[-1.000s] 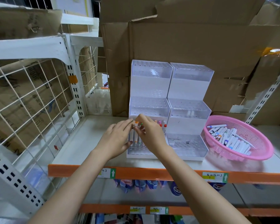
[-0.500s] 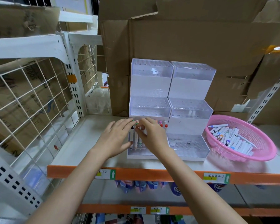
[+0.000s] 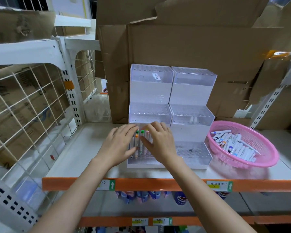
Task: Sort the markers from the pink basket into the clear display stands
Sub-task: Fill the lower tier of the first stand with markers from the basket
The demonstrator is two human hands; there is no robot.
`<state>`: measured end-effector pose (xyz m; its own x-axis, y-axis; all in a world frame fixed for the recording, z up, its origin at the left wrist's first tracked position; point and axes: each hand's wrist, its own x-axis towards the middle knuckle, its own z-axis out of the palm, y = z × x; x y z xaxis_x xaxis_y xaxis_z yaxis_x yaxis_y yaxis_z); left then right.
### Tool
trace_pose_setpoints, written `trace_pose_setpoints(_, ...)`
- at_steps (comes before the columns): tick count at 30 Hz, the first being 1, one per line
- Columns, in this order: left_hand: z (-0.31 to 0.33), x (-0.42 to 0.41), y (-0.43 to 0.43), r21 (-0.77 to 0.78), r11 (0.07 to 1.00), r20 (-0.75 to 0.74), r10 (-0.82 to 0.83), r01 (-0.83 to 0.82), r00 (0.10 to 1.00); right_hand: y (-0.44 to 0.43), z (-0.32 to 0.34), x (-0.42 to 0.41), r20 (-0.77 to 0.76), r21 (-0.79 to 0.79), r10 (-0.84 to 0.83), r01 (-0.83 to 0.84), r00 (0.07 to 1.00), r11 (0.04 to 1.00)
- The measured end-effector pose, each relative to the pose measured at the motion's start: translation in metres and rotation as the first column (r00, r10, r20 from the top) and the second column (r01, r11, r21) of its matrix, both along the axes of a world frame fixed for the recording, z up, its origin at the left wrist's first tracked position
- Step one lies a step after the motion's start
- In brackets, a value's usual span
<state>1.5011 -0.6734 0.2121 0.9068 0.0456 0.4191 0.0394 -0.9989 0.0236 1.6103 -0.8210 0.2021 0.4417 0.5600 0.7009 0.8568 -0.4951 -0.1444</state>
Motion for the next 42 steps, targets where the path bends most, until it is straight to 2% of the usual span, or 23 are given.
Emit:
trace_pose_setpoints(3,0.006,0.011,-0.014,0.033,0.999,0.067,-0.039,0.037,0.997,-0.016,0.002,0.004,-0.001,-0.033,-0.05,0.05,0.999,0.998)
trace_pose_setpoints(7,0.014,0.033,-0.043,0.05,0.992,0.111,-0.121,0.116,0.986,-0.045,0.005,0.015,-0.081,-0.053,-0.111,0.107,0.99,0.993)
trace_pose_setpoints(13,0.015,0.08,-0.108,0.043,0.969,0.047,-0.245,0.243,0.968,-0.121,0.003,0.041,-0.24,-0.138,-0.246,0.218,0.939,0.966)
trace_pose_setpoints(16,0.013,0.105,-0.148,0.048,0.939,0.052,-0.344,0.342,0.938,-0.165,0.001,0.053,-0.288,-0.168,-0.346,0.309,0.893,0.936)
trace_pose_setpoints(20,0.007,0.14,-0.206,-0.107,0.871,-0.008,-0.483,0.48,0.875,-0.222,0.0,0.073,-0.382,-0.23,-0.46,0.4,0.802,0.887)
trace_pose_setpoints(23,0.001,0.164,-0.243,-0.143,0.828,-0.014,-0.549,0.542,0.836,-0.259,0.0,0.091,-0.407,-0.329,-0.552,0.448,0.727,0.832)
trace_pose_setpoints(27,-0.01,0.197,-0.274,-0.23,0.853,-0.153,-0.506,0.468,0.849,-0.291,0.0,0.114,-0.435,-0.426,-0.586,0.417,0.684,0.803)
trace_pose_setpoints(34,-0.028,0.244,-0.294,-0.276,0.945,-0.422,-0.283,0.176,0.861,-0.3,-0.001,0.156,-0.491,-0.571,-0.599,0.286,0.633,0.77)
trace_pose_setpoints(38,-0.031,0.26,-0.3,-0.242,0.964,-0.453,-0.21,0.107,0.866,-0.296,-0.005,0.176,-0.466,-0.602,-0.631,0.301,0.62,0.74)
trace_pose_setpoints(42,-0.031,0.268,-0.308,-0.094,0.992,-0.355,-0.113,0.085,0.928,-0.293,-0.014,0.194,-0.507,-0.561,-0.606,0.299,0.613,0.772)
